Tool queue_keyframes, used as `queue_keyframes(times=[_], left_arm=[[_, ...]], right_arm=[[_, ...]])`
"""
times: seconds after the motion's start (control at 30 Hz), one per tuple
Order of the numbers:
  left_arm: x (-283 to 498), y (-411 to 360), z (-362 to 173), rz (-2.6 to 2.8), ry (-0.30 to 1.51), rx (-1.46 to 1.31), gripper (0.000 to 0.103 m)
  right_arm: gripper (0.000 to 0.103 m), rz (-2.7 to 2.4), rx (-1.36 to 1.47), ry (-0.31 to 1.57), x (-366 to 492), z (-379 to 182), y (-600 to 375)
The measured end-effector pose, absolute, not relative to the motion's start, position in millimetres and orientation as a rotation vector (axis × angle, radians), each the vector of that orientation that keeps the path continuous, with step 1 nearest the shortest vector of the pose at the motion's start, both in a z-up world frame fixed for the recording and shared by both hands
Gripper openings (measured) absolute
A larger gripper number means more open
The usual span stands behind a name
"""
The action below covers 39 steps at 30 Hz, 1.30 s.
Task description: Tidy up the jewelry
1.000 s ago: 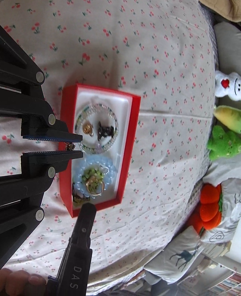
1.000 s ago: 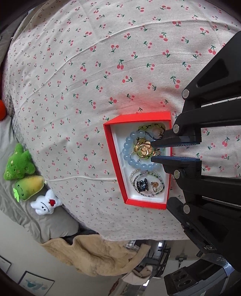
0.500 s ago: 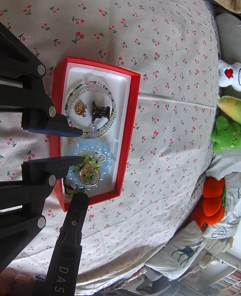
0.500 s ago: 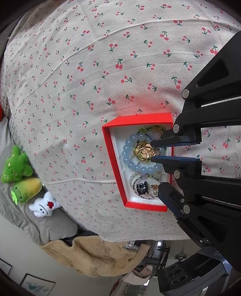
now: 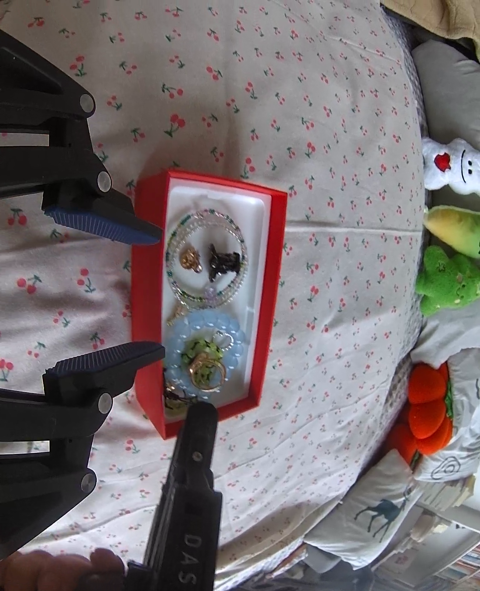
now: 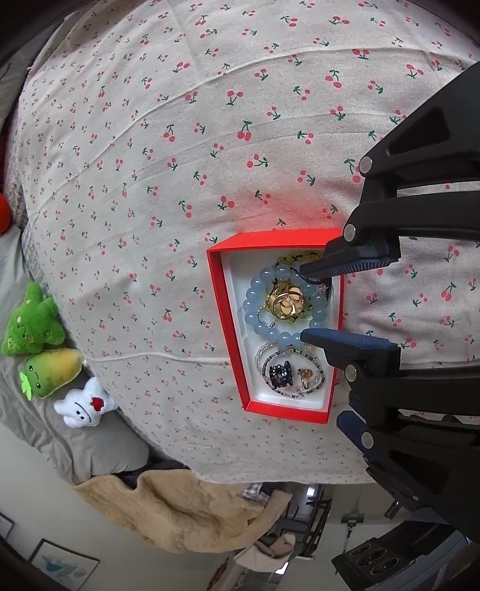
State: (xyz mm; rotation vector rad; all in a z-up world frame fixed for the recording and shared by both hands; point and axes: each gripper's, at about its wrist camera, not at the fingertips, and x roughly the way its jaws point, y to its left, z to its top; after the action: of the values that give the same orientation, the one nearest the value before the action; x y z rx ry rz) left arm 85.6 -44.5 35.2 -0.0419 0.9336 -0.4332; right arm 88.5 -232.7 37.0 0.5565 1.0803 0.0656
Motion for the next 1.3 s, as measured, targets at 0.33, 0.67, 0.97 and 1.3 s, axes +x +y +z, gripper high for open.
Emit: queue_keyframes(times=[0.33, 0.67, 0.97, 1.3], left_arm=[[59.1, -33.5, 36.6, -0.355, 0.921, 0.032, 0.082], [37.5, -20.5, 35.6, -0.259, 0.943, 0.096, 0.102], [27.2, -9.2, 21.2, -0.165, 0.975, 0.119, 0.102], [29.1, 6.0, 9.8, -0.097, 1.021, 0.075, 0.103]], right_arm=[[0.049, 0.026, 0.457, 1.076, 61.7, 45.2, -233.5], [0.082, 0.011, 0.298, 1.077, 30.2, 44.8, -216.8], [0.103, -0.088, 0.174, 1.072, 16.3, 39.7, -213.2], [0.103, -0.114, 0.107, 1.135, 15.8, 20.9, -200.3]])
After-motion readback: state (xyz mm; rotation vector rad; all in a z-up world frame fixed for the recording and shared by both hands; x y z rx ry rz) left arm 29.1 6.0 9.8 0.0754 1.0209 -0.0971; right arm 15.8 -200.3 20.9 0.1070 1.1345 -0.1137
